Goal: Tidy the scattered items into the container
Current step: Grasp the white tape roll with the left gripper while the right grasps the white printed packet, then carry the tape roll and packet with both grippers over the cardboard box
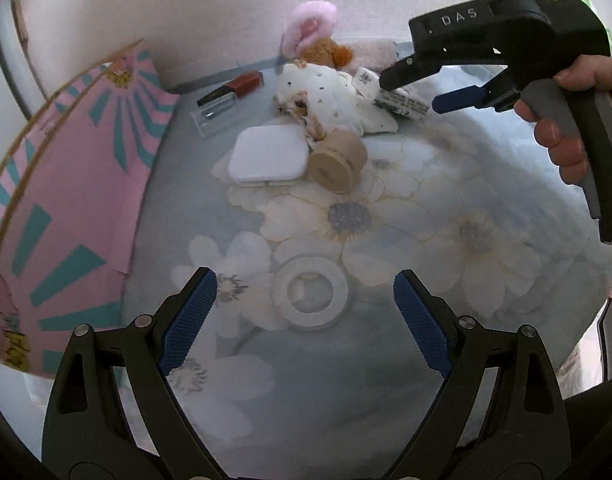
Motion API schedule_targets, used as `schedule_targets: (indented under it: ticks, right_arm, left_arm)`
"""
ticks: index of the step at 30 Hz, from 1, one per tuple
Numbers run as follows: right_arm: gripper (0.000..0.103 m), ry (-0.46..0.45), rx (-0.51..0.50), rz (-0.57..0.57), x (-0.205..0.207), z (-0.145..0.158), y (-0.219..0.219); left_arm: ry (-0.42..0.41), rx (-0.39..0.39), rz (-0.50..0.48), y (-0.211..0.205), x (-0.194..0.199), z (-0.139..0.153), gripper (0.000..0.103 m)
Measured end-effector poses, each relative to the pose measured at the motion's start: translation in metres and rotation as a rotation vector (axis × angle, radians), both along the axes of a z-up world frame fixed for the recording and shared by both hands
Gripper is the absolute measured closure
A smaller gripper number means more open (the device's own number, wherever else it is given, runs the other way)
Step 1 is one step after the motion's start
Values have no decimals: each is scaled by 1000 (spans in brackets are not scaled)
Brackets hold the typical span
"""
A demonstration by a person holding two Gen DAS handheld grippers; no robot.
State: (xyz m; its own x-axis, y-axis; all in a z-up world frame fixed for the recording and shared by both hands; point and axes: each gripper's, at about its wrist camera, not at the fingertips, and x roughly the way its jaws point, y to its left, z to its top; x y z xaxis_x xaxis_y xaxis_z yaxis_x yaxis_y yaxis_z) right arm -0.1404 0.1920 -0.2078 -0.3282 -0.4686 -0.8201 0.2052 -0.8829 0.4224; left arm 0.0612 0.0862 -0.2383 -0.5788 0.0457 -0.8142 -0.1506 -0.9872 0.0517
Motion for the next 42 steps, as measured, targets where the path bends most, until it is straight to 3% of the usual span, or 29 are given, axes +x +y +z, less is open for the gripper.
schedule_targets:
  ticks: [7, 13, 16, 19, 21, 22, 24, 31, 42]
  right_arm:
    - [36, 21, -22, -3, -2, -2, -4]
    - [36, -22, -66, -14, -1, -5, -4]
    - [36, -27, -68, -36, -1, -8, -7]
    - [36, -29, -96, -65, -6, -10, -7]
    - [36, -24, -89, -67, -7, -10, -10]
    - [36, -25, -82, -62, -8, -11, -12]
    - [43, -3, -57, -51, -7, -9, -14]
    - [45, 39, -33, -25, 0, 2, -18]
    - [45, 96, -12, 35, 18, 69, -9]
  left_arm:
    - [-9, 29, -2, 7, 1, -10, 14]
    - [-10, 46, -2, 10, 5, -13, 15]
    - [-12, 69, -8, 9, 7, -13, 22]
    - [-4, 71, -16, 9, 8, -11, 37]
    - [2, 72, -15, 8, 9, -10, 57]
    - [2, 73, -14, 7, 9, -9, 63]
    - [-8, 79, -15, 4, 6, -8, 64]
    - [-27, 99, -16, -1, 1, 6, 64]
    - [-18, 144, -16, -33, -32, 86, 64]
